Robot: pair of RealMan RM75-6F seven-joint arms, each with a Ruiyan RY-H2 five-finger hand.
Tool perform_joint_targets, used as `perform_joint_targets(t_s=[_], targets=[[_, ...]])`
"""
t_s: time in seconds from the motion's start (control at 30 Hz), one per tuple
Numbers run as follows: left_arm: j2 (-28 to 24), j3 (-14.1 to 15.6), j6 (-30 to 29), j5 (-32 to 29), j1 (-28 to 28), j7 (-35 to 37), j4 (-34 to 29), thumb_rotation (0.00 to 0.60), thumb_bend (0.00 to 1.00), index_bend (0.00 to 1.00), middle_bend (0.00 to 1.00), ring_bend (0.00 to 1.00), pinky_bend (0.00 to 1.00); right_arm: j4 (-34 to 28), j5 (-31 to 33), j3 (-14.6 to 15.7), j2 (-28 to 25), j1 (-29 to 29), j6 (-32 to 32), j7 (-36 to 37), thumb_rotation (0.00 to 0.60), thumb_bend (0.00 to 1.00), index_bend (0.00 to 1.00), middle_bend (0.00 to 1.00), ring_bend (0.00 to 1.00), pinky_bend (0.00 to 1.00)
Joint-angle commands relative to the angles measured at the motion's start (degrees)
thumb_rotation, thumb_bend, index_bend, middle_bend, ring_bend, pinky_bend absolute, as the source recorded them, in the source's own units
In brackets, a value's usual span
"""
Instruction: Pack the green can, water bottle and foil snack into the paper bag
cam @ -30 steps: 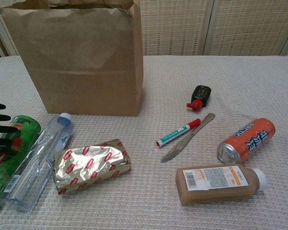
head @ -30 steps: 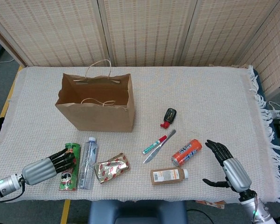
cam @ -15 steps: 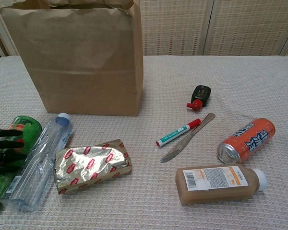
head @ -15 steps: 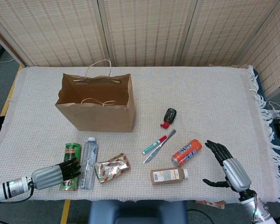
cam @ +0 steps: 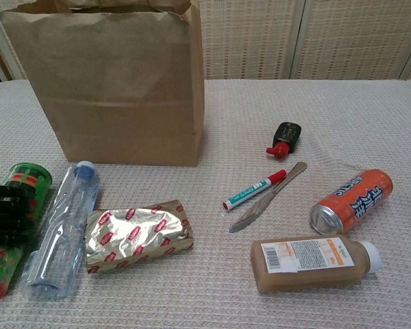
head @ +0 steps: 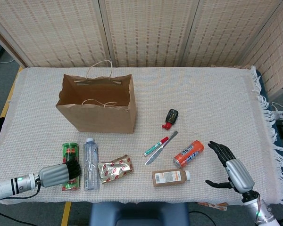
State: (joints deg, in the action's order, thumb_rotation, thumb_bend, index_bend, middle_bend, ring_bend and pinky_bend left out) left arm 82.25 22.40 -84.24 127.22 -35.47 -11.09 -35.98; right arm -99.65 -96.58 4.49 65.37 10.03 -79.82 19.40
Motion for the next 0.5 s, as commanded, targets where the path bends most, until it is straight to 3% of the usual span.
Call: perform_joint_targets(t_s=[0.03,0.23,0.4,0.5], targets=[[-0.08,0.45,-2.07,0.01,0.46,1.13,1.18,0.6,0.64,0.66,0.72,0.65,0.72,-0.04,-0.01,0.04,-0.03,-0.02,0.03,-0.01,0.6,0.0,0.0,0.0,0.0,0.0],[-1.64,-2.67,-6.03,-4.75,2.77,1.96,2.07,0.6,0.64,0.7,0.75,0.68,0.74,-0.33,0.14,0.17,-0.22,-0.06,0.25,0.11,0.6,0.0,0.0,0.0,0.0,0.0],[-1.99,-9.47,-9.27,-13.74,5.92,4.2,2.63,0.6,0.64,0.7,0.76,0.68,0.74,-0.33,0.22,0.16,-0.2,-0.14,0.22,0.04,0.6,0.0,0.0,0.0,0.0,0.0],[-1.13,-15.11,-11.34,-20.48,7.57,6.27,2.62,0.6,0.64,0.7,0.76,0.68,0.74,-0.39,0.38,0.1,-0.18,-0.15,0.3,0.0,0.6,0.0,0.0,0.0,0.0,0.0]])
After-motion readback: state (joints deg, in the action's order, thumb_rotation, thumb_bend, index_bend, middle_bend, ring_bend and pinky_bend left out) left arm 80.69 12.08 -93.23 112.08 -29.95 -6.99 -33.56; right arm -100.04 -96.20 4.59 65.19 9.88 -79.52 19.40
